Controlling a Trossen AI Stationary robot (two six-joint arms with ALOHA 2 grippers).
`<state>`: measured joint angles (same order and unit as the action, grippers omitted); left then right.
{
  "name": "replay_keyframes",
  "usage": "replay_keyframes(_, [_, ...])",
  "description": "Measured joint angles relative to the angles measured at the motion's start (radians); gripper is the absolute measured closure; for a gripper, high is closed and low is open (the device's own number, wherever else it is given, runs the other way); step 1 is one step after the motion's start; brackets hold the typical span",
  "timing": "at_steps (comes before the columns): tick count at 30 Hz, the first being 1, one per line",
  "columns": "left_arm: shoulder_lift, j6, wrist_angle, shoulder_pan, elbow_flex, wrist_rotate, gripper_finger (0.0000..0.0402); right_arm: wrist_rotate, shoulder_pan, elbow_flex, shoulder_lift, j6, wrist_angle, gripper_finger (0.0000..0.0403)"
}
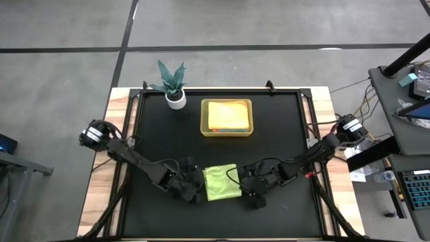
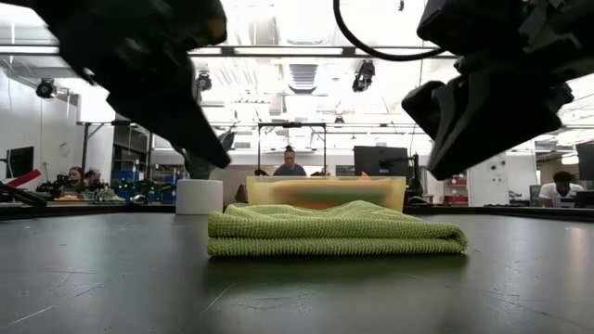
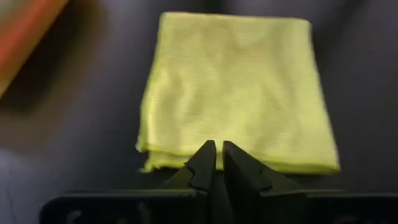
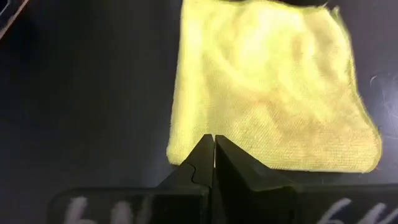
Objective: Fold microfiber towels
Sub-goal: Fold the green towel on the table
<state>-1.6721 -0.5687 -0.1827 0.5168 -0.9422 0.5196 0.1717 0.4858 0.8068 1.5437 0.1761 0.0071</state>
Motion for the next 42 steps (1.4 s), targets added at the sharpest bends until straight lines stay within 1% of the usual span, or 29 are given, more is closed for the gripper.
replay_keyframes(3, [0.013, 0.0, 0.005, -0.037, 0.022, 0.007, 0.0362, 0.021, 0.001, -0.008, 0.003, -0.013, 0.031, 0.0394])
replay_keyframes(7, [0.007, -0.001, 0.022, -0.089, 0.05, 0.009, 0.0312, 0.023, 0.003, -0.022, 0.024, -0.021, 0.106, 0.0394])
replay_keyframes(11, [0.007, -0.001, 0.125, -0.126, 0.095, 0.009, 0.0265, 0.023, 0.003, -0.028, 0.045, -0.033, 0.14, 0.0394])
replay_keyframes(14, [0.007, 0.0, 0.141, -0.14, 0.109, -0.003, 0.0244, 0.023, 0.003, -0.028, 0.062, -0.032, 0.151, 0.0394])
replay_keyframes(16, [0.007, -0.001, 0.148, -0.148, 0.12, -0.013, 0.0239, 0.021, 0.003, -0.028, 0.072, -0.034, 0.157, 0.0394])
replay_keyframes(23, [0.005, -0.002, 0.285, -0.157, 0.176, -0.041, 0.0238, 0.014, 0.003, -0.028, 0.095, -0.038, 0.182, 0.0394])
replay_keyframes(29, [-0.04, -0.002, 0.367, -0.157, 0.194, -0.044, 0.0238, 0.013, 0.003, -0.028, 0.095, -0.038, 0.193, 0.0394])
replay_keyframes(34, [-0.056, -0.001, 0.377, -0.157, 0.197, -0.045, 0.0242, 0.013, 0.003, -0.028, 0.095, -0.038, 0.193, 0.0394])
replay_keyframes(37, [-0.056, 0.003, 0.376, -0.157, 0.197, -0.062, 0.0267, 0.013, 0.003, -0.028, 0.095, -0.038, 0.193, 0.0394])
replay_keyframes(42, [-0.055, 0.012, 0.376, -0.157, 0.197, -0.065, 0.0347, 0.013, 0.003, -0.028, 0.095, -0.038, 0.193, 0.0394])
